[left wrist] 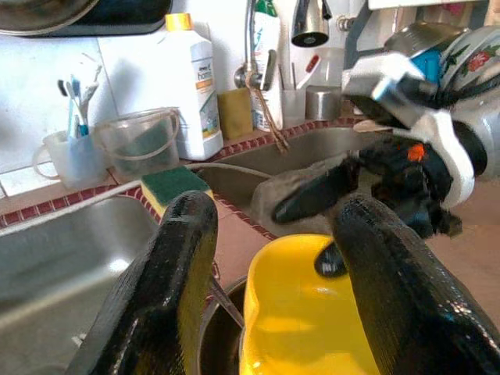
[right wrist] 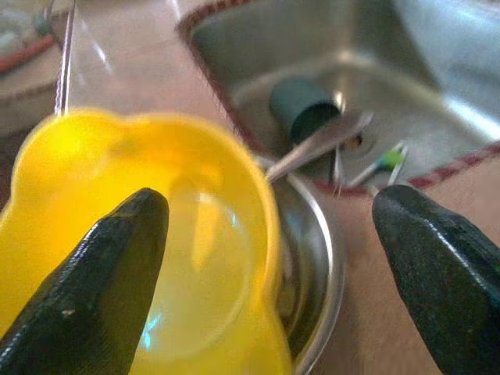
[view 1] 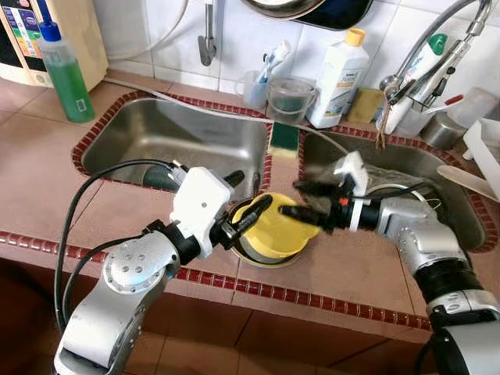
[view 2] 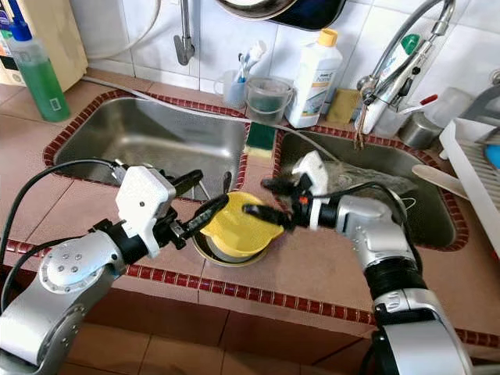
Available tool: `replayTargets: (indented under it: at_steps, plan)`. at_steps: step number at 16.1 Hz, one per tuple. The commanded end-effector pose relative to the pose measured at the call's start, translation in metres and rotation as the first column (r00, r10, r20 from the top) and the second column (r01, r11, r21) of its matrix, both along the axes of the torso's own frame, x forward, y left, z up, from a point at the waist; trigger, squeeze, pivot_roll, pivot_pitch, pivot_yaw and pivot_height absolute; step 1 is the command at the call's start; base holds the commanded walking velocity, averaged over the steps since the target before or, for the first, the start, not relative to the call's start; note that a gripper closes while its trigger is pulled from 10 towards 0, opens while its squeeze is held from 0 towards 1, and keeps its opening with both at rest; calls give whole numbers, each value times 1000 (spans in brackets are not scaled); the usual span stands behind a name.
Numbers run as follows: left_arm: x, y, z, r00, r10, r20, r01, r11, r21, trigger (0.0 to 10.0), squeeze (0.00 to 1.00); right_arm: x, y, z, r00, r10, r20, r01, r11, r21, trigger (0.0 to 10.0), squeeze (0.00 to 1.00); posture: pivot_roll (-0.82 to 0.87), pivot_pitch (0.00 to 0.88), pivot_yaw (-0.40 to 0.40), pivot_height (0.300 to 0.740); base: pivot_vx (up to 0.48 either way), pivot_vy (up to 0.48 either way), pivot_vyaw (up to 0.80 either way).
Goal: Kitchen organization
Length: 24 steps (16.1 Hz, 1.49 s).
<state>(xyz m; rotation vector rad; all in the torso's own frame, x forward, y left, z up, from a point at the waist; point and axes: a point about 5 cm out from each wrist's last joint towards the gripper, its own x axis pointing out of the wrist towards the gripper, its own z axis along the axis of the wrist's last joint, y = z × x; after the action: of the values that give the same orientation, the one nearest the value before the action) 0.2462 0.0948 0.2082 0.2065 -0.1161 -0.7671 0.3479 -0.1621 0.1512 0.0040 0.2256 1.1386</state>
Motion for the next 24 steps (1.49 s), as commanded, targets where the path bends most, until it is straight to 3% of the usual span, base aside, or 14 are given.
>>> replayTargets:
  at_steps: [1, 6, 8, 11, 12, 13, 24]
  plan:
    - [-4, -5, 2, 1000, -17, 8, 17, 1000, -1, 10000, 0, 1, -3, 4, 1000, 21, 11, -21, 1000, -23, 10000, 0, 76, 95, -154, 740, 0, 0, 0]
    - [-13, -11, -3, 997, -82, -11, 82, 996, 35, 10000, 0, 0, -4, -2, 998, 55, -8, -56, 997, -48, 9608, 0, 77, 93, -155, 740, 0, 0, 0]
    - [-20, -15, -13, 990, -134, -34, 137, 985, 105, 10000, 0, 1, -5, -2, 999, 50, -5, -50, 998, -44, 10000, 0, 76, 90, -153, 740, 0, 0, 0]
    - [-22, -16, -17, 988, -152, -35, 156, 978, 136, 10000, 0, 3, -5, 0, 999, 42, 0, -42, 999, -30, 8549, 0, 76, 86, -151, 740, 0, 0, 0]
    - [-22, -16, -17, 987, -155, -32, 158, 978, 138, 10000, 0, 3, -5, 1, 999, 48, 1, -48, 999, -17, 1490, 0, 76, 82, -152, 740, 0, 0, 0]
    - [-22, -16, -17, 987, -157, -33, 160, 978, 137, 10000, 0, 4, -6, 1, 999, 38, -1, -38, 999, -12, 0, 0, 75, 82, -151, 740, 0, 0, 0]
    - [-24, -18, -18, 984, -173, -45, 177, 974, 141, 10000, 0, 8, -11, 3, 1000, -4, 3, 4, 1000, -14, 0, 0, 74, 91, -156, 740, 0, 0, 0]
